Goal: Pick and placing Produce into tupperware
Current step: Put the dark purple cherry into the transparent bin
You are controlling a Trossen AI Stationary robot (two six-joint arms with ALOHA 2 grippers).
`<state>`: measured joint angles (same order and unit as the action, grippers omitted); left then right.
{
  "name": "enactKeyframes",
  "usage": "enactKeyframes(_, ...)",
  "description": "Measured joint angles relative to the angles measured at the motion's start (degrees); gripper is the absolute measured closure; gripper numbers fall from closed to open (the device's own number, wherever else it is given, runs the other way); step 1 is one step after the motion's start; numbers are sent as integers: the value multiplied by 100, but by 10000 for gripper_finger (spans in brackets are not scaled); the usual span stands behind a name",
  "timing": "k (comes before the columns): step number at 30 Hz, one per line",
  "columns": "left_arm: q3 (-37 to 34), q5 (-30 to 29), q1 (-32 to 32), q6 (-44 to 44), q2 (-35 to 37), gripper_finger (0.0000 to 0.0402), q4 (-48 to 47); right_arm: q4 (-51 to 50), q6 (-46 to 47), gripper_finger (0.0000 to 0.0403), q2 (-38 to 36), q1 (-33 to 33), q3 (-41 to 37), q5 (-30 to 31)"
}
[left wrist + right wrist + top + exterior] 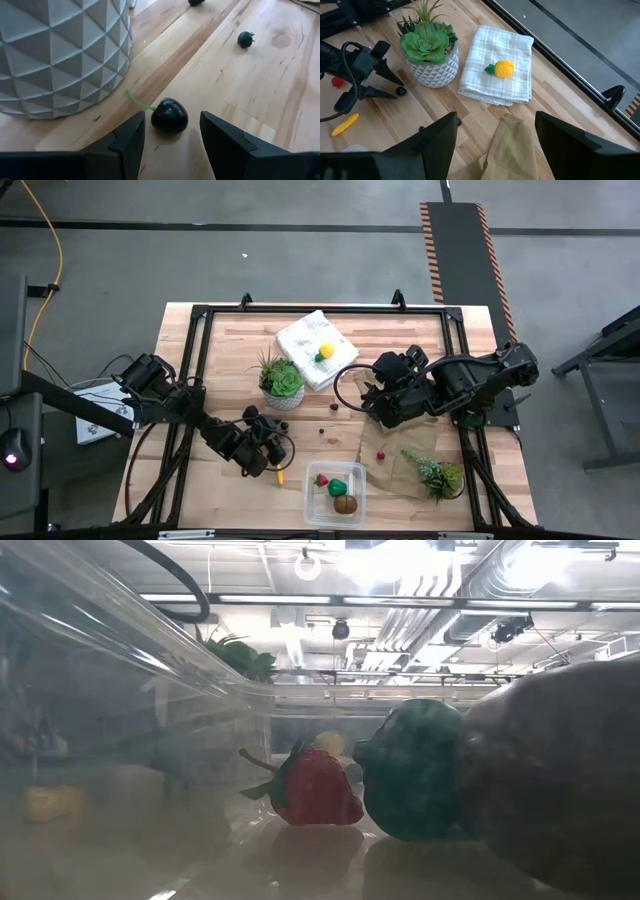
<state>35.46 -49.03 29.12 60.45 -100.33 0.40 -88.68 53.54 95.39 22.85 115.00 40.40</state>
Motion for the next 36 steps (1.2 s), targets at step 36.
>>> enactKeyframes(36,0,209,-216,-125,-7,250,-37,0,44,144,0,1,0,62)
